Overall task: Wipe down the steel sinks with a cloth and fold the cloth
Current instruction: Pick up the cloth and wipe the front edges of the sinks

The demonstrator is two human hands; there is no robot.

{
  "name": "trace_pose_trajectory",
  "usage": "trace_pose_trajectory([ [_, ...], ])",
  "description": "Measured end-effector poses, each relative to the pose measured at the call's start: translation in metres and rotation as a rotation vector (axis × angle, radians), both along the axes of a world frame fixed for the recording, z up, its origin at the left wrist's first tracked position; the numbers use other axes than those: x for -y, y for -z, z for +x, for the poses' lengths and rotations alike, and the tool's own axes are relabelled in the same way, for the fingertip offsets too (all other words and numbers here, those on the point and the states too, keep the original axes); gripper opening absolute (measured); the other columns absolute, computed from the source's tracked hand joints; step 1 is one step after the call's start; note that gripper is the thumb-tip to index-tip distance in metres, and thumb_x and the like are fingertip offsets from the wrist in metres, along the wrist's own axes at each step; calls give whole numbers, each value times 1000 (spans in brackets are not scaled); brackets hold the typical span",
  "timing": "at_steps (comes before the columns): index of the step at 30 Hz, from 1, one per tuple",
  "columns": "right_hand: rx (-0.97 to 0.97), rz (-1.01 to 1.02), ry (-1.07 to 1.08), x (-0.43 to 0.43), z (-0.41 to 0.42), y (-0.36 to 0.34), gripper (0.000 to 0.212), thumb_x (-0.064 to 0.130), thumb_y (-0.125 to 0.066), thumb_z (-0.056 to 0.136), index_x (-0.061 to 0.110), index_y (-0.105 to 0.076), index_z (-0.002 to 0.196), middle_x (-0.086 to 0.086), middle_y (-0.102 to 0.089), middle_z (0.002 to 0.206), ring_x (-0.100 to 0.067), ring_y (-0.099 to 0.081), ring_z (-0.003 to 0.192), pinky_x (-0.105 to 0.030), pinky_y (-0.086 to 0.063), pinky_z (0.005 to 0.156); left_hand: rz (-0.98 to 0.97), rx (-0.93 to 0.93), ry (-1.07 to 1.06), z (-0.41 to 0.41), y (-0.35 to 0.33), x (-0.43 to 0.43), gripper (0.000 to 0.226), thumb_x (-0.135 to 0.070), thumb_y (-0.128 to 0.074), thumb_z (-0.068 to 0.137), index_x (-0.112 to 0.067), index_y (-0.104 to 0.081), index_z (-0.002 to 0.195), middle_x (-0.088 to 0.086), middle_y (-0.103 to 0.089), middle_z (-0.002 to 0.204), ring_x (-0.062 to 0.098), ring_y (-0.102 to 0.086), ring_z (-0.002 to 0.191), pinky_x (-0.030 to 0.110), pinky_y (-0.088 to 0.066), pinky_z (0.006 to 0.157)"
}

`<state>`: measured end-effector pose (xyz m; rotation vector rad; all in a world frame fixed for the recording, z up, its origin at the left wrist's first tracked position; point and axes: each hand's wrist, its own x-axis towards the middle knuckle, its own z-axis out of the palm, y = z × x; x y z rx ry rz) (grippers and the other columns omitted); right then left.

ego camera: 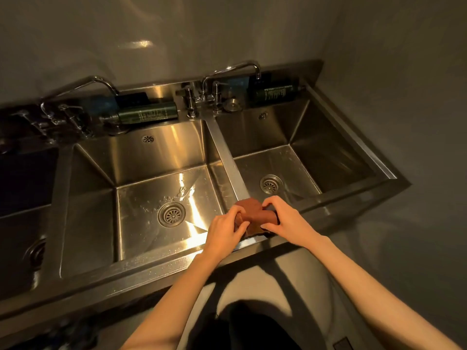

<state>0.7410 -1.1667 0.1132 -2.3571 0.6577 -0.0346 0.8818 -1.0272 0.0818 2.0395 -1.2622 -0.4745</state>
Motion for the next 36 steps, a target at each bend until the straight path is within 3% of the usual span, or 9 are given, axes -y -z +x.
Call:
trace_pose_trajectory([
  [4,7,-351,46,0,21,5,38,29,-68,84,18,-52,116,-3,-48,123,-19,-53,104,-33,-49,85,39,22,-208,-3,1,13,28,-27,-55,93,-17,-47,118,4,-58,115,25,-59,97,35,-47,82],
  [7,-21,-608,-37,-8,40,17,43,25,-69,82,13,-59,122,-11,-55,126,-29,-50,120,-47,-47,93,128,258,-187,3,7,15,29,-28,-51,95,-14,-54,121,7,-46,136,25,-47,121,38,-37,99],
  [11,-232,-360,-69,-22,43,37,76,63,-27,90,17,-20,150,-9,-16,157,-29,-8,145,-52,-9,117,330,340,-51,16,19,-2,44,-41,-35,100,-25,-43,140,10,-23,155,27,-17,143,44,-13,115],
  [14,-258,-344,-129,-21,40,46,79,74,-18,80,39,4,147,-6,0,159,-31,8,145,-55,-1,115,375,381,12,21,24,-23,58,-50,-32,97,-21,-29,147,9,-26,154,25,-21,143,44,-9,116],
  [18,-195,-329,-94,-17,55,51,66,67,-34,78,37,-45,135,-3,-38,146,-33,-24,138,-58,-30,108,452,420,33,18,36,-45,76,-62,-35,81,-8,-52,132,13,-56,131,30,-55,120,54,-37,102],
  [20,-104,-376,-25,-26,58,50,52,57,-42,74,29,-65,111,0,-57,124,-28,-47,120,-46,-50,88,502,392,39,15,40,-47,85,-69,-30,79,-8,-47,136,13,-52,137,31,-50,125,55,-29,106],
  [25,-43,-430,126,-19,4,54,38,48,-51,71,24,-70,93,2,-64,112,-24,-59,102,-38,-53,80,526,411,106,11,34,-36,101,-79,-13,72,-13,-13,149,6,-20,155,24,-14,143,47,3,115],
  [29,-205,-423,430,18,-25,45,53,55,-42,69,21,-71,98,-2,-62,115,-32,-58,101,-40,-47,83,478,410,136,6,33,-26,85,-70,-34,86,-14,-18,148,5,-26,152,23,-19,142,47,0,117],
  [36,-190,-430,299,-44,25,47,49,66,-45,74,27,-69,90,2,-64,99,-22,-59,89,-33,-50,72,451,430,139,0,46,-17,78,-67,-39,86,-14,-29,142,4,-37,144,22,-32,135,46,-6,117],
])
